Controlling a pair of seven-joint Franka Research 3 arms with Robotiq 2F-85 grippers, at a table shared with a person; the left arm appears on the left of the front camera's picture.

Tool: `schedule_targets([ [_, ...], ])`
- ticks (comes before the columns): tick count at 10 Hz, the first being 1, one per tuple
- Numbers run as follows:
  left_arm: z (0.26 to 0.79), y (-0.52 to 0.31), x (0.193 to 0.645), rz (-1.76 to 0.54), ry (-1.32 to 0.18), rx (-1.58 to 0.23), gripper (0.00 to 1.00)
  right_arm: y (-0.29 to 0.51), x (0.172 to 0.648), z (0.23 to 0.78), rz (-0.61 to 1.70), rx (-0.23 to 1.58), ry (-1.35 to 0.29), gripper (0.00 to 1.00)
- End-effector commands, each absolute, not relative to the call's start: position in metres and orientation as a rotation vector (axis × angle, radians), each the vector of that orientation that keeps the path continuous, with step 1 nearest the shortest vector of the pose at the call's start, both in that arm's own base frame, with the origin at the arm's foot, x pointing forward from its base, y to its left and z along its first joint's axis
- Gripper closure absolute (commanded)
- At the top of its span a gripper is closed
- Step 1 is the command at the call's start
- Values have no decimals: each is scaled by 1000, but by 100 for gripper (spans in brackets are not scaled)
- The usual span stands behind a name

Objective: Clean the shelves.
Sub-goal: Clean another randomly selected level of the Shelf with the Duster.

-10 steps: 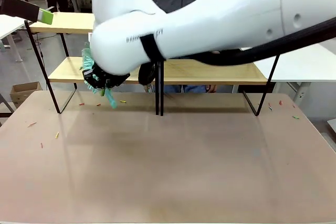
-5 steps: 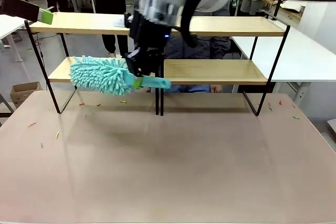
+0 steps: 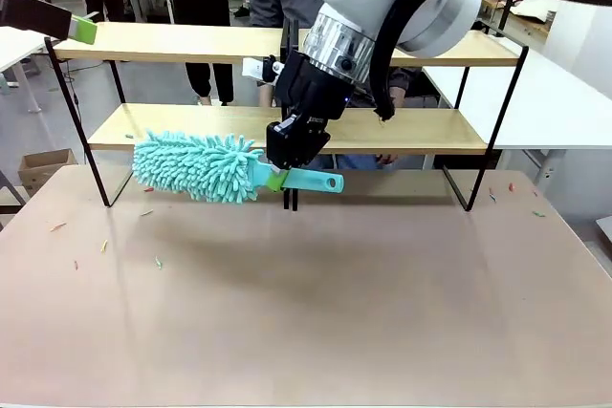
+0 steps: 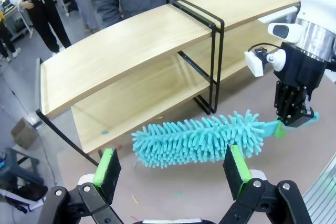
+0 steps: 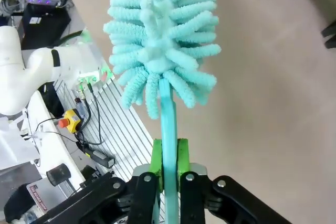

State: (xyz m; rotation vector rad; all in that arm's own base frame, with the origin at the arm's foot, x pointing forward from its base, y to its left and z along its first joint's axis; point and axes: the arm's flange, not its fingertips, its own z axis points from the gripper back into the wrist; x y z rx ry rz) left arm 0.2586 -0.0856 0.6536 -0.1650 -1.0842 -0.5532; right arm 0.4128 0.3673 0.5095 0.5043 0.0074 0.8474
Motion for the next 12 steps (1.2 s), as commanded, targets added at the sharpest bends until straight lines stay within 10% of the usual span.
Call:
schedule_targets([
  [1,653,-85,259,-553,-1085,-168,0,350,392,521,863,573,-63,88],
  [6,653,-85,259,-553,-1085,-168,0,163,271,557,566,715,-323,88],
  [12,653,-85,259,-553,-1085,-168,0,85,239,529,239,1028,-868,88],
])
